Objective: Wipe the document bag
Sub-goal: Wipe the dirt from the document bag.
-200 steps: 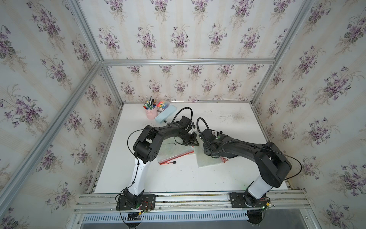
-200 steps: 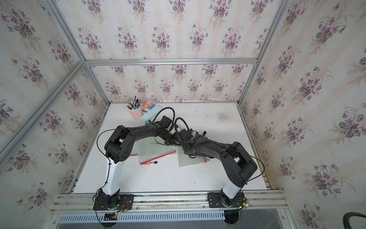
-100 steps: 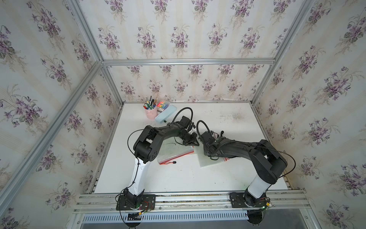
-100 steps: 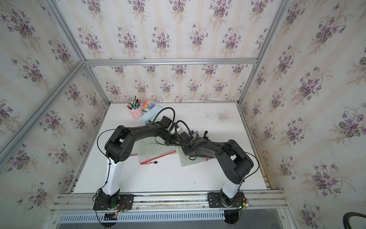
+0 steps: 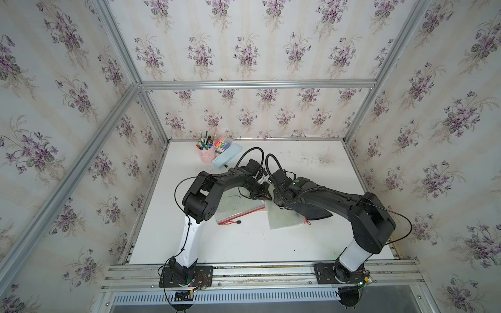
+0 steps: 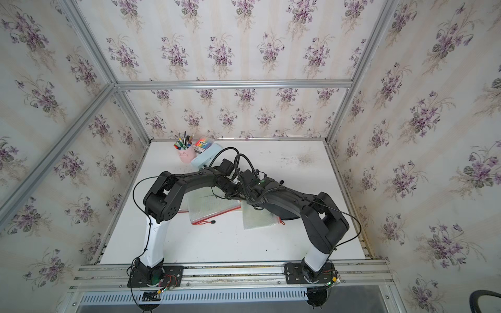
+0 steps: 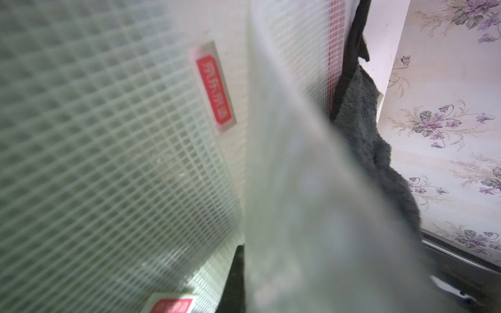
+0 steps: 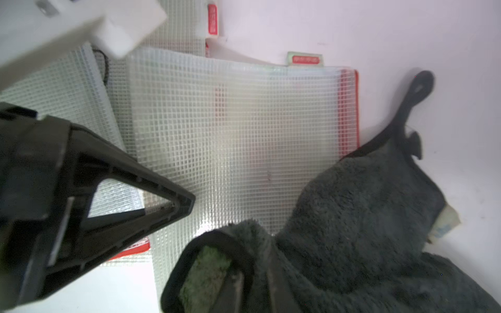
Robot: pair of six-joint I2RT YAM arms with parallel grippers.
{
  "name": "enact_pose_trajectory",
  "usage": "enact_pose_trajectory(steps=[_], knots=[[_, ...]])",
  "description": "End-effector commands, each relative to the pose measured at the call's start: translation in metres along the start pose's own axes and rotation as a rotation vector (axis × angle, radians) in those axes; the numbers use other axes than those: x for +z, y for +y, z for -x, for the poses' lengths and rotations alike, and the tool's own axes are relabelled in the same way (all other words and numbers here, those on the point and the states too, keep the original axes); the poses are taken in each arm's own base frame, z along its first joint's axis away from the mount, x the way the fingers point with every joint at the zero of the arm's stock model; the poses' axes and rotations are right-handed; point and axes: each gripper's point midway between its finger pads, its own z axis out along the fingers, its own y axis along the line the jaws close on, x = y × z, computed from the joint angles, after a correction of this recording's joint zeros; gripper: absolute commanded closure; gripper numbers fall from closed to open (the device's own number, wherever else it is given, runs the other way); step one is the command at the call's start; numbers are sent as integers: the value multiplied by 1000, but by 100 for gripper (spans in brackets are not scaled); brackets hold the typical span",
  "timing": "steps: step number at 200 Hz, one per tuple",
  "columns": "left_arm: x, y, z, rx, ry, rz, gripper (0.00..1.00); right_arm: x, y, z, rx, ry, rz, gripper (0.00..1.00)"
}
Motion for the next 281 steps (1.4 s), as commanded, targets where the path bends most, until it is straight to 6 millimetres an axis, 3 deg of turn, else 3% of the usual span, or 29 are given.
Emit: enact_pose_trajectory(steps=[1, 21, 36, 40, 61, 92, 96, 128, 171, 194, 215, 228, 237, 248, 264, 281], knots=[[-1, -2, 2, 17, -4, -5, 100, 8, -18, -9, 39, 17, -38, 83], [-1, -2, 1, 16, -1, -5, 100, 10, -55, -20, 138, 28, -32, 67], [-1, -1, 0, 16, 0, -3, 100, 9, -74, -32, 190, 46, -11, 45], [-1, -1, 0, 14, -1, -3, 100, 11, -86, -33, 228, 56, -15, 39], [0, 0, 0, 11, 0, -7, 100, 16, -89, -52, 232, 109, 19, 20], [2, 1, 1, 9, 2, -9, 100, 35, -90, -71, 241, 191, -9, 7], [2, 0, 1, 10, 2, -9, 100, 37, -92, -72, 243, 195, -20, 1], [0, 1, 0, 14, 2, -3, 100, 47, -118, -79, 329, 230, -60, 0], [-1, 2, -1, 15, 2, 8, 100, 30, -142, -77, 385, 201, -80, 9], [0, 2, 0, 16, 2, 7, 100, 27, -152, -87, 362, 234, -134, 17], [0, 2, 1, 15, 3, 6, 100, 29, -160, -97, 348, 265, -163, 39], [0, 2, 1, 15, 2, 5, 100, 26, -165, -94, 336, 258, -183, 68], [1, 3, 1, 13, 4, 6, 100, 22, -164, -84, 324, 230, -172, 81], [1, 2, 1, 14, 3, 4, 100, 12, -158, -65, 323, 177, -129, 90], [0, 2, 0, 12, 4, 4, 100, -12, -137, -30, 317, 91, -3, 94], [0, 2, 0, 14, 5, 3, 100, -52, -104, 16, 297, -19, 144, 96]])
